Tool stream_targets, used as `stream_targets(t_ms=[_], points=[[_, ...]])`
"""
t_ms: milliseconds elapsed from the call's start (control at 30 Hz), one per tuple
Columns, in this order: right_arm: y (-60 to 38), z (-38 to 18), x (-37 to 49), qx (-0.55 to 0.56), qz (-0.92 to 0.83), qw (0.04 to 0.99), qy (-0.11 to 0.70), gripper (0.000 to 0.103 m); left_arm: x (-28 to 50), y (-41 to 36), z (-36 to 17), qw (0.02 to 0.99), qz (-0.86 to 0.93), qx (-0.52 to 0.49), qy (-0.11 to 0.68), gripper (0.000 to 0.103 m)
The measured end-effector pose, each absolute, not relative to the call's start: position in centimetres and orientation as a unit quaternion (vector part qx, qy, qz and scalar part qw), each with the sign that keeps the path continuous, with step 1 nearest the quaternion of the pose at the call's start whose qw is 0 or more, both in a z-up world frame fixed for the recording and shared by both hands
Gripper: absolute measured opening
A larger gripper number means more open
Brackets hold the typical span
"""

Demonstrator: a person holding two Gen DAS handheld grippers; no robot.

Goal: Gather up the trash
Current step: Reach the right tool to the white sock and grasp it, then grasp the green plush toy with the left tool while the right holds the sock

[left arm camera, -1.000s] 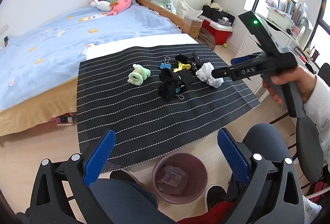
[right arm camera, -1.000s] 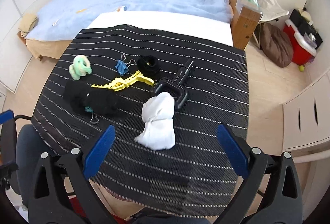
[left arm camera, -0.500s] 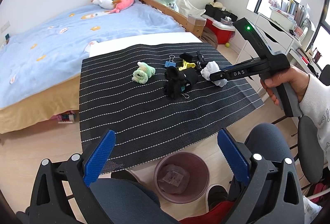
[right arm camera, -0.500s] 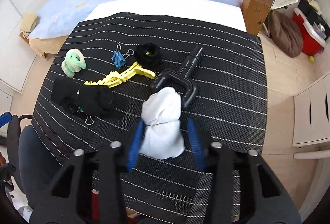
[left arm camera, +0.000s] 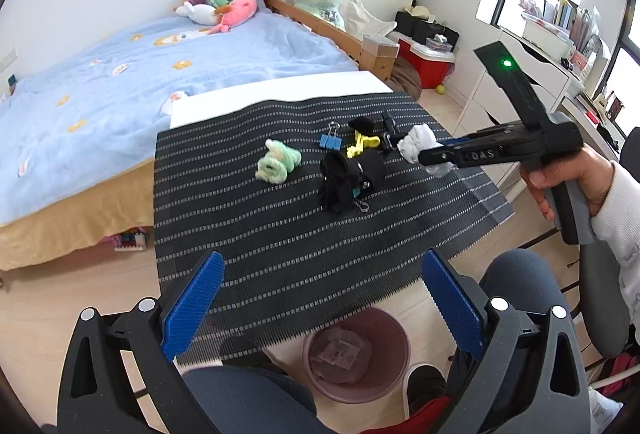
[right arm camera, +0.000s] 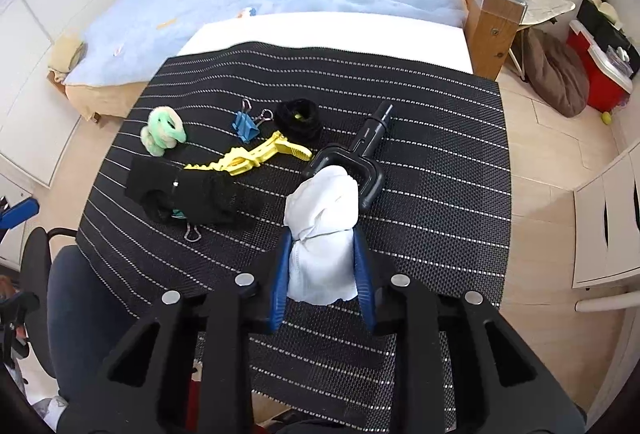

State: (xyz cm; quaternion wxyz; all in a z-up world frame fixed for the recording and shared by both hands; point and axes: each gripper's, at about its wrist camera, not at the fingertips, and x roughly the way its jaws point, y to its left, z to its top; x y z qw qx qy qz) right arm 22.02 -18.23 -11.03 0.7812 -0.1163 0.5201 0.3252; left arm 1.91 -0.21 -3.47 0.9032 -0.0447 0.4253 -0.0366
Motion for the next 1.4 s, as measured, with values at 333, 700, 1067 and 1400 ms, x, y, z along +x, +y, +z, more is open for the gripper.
stream_targets(t_ms=[333,700,1067,1400], points=[[-19.0,-8.7,21.2,-0.104,0.334,0.789,0.505,0.029,5.8,1.0,-2.3,0.902,-0.043,-0.046,0.426,0.095],[-19.6,-8.1,21.0,-0.097,0.334,0.791,0.503,0.029,11.5,3.0,-3.1,0.882,-0.053,-0.043,0.466,0.095],[-19.9,-8.0,21.1,-0.097,0.331,0.792,0.504,0.029,16.7,4.1,-6.0,0.851,-0.047,-0.029,0.522,0.095],[-20.3,-8.1,21.2,-0.095,0.329,0.792,0.506,0.029,18.0,4.1,-9.0,0.83,-0.056,-0.033,0.554,0.076]])
